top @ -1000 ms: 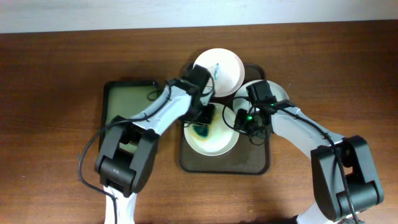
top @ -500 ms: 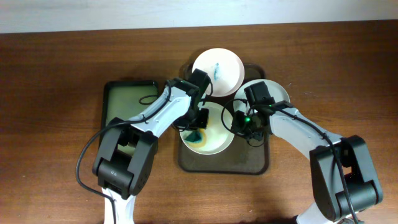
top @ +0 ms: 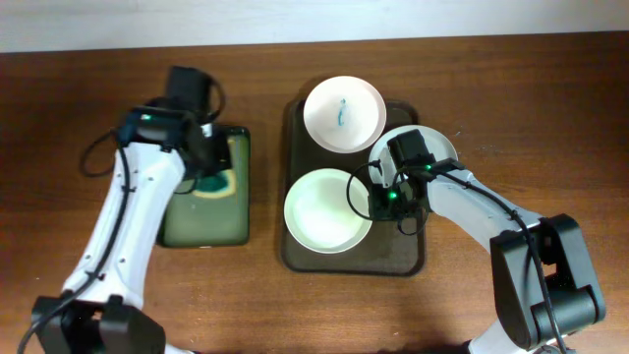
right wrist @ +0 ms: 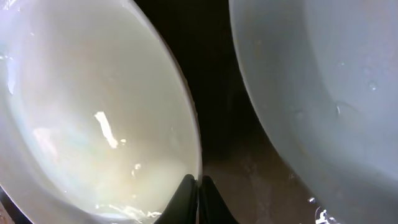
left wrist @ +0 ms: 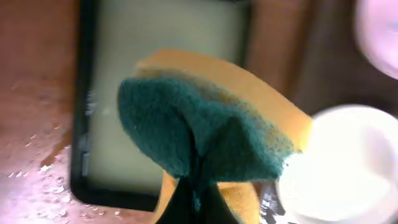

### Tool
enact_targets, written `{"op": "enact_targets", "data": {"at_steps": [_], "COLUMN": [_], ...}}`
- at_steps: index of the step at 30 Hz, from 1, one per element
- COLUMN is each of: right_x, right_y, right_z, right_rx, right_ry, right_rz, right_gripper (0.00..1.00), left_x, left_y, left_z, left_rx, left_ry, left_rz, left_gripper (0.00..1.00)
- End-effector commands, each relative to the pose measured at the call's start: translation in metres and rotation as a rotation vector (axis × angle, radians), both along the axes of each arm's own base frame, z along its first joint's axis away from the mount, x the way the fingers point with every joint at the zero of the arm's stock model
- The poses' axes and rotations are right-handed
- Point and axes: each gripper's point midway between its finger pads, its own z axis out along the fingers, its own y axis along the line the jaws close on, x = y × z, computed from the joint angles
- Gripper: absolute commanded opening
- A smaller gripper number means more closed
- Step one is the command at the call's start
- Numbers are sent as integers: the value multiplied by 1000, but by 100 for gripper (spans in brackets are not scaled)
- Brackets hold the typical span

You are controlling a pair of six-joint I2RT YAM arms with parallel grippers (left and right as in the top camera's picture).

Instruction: Clean dirty plates on tray and stack at the side

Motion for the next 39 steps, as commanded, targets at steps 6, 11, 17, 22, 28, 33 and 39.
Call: {"op": "enact_targets", "data": {"at_steps": [6, 11, 17, 22, 28, 33, 39], "right_x": [3, 13, -2, 4, 0, -18, -32], "right_y": [-3, -8, -13, -27, -19, 1, 29], "right_z": [0, 68, 100, 83, 185, 224, 257], "right_rx": [-17, -66, -277, -410, -656, -883, -1121], "right_ry": [-25, -235, -368, -333, -742, -965, -1110], "right_rz": [37, 8, -4, -27, -33, 42, 301], "right_gripper": [4, 4, 4, 4, 4, 4, 4], "left_x": [-14, -12, -11, -12, -11, -10, -10], "left_y": [32, 32, 32, 32, 32, 32, 32], "left_z": [-117, -117, -117, -117, -116, -116, -116], "left_rx": [-6, -7, -7, -7, -6, -7, -7], "left_ry": [16, 9, 5, 7, 3, 0, 1], "left_rz": [70, 70, 69, 70, 70, 70, 70], "left_gripper": [0, 0, 0, 0, 0, 0, 0]}}
